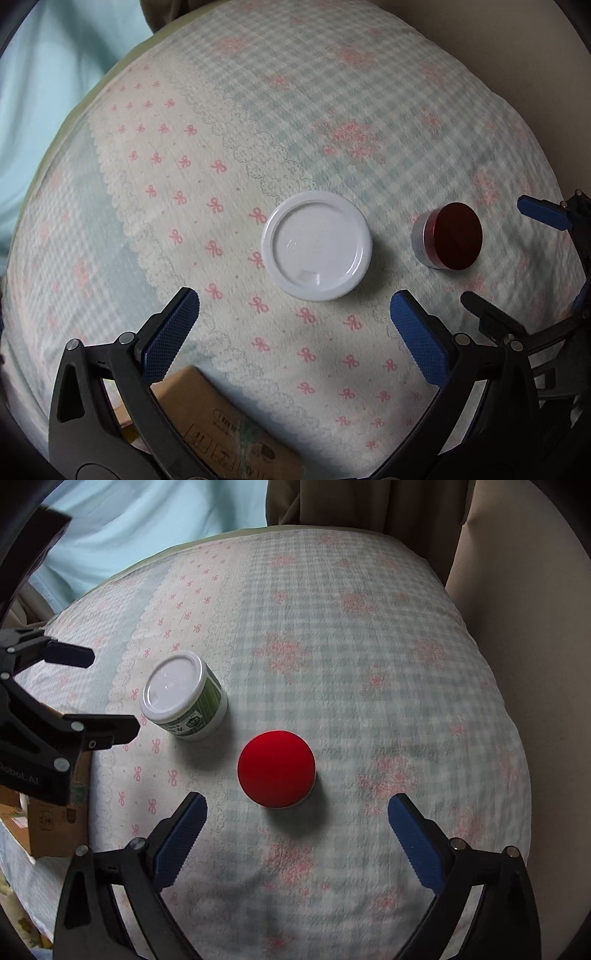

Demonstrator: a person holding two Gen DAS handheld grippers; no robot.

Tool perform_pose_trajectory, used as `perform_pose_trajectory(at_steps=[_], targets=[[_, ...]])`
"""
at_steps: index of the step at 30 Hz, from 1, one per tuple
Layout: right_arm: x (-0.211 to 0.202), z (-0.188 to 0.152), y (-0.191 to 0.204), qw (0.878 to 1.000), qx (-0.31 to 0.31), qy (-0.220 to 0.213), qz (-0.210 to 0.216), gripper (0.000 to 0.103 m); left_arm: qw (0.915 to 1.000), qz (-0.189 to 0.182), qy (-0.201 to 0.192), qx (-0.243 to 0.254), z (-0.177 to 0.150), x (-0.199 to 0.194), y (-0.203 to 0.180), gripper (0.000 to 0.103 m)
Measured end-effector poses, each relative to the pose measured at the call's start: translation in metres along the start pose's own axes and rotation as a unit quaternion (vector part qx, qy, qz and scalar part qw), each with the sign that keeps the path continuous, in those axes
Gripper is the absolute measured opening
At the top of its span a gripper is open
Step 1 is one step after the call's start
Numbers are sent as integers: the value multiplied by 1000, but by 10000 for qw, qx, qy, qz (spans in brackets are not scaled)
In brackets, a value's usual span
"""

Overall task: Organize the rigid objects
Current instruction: 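Grasp the green-labelled jar with the left gripper while the right gripper grasps the red ball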

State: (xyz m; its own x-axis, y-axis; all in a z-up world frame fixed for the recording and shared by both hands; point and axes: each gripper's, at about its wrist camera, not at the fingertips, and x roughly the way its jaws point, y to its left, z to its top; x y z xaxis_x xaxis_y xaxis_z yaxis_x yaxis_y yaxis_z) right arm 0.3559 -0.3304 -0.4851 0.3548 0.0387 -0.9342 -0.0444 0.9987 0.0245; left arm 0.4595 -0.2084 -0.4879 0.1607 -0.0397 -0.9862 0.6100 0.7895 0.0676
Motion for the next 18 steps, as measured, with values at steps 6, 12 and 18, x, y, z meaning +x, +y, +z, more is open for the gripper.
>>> perform_pose_trajectory(at_steps=[6,12,18], targets=[[28,0,14,9980,-569,-255,43,81,9997,184,134,109,13,37,-6,96],[47,1,17,9977,-646,-189,127,62,9998,39,175,54,21,52,-8,85],[48,4,9,9984,-471,-251,168,50,9999,-66,83,12,27,54,-12,70]])
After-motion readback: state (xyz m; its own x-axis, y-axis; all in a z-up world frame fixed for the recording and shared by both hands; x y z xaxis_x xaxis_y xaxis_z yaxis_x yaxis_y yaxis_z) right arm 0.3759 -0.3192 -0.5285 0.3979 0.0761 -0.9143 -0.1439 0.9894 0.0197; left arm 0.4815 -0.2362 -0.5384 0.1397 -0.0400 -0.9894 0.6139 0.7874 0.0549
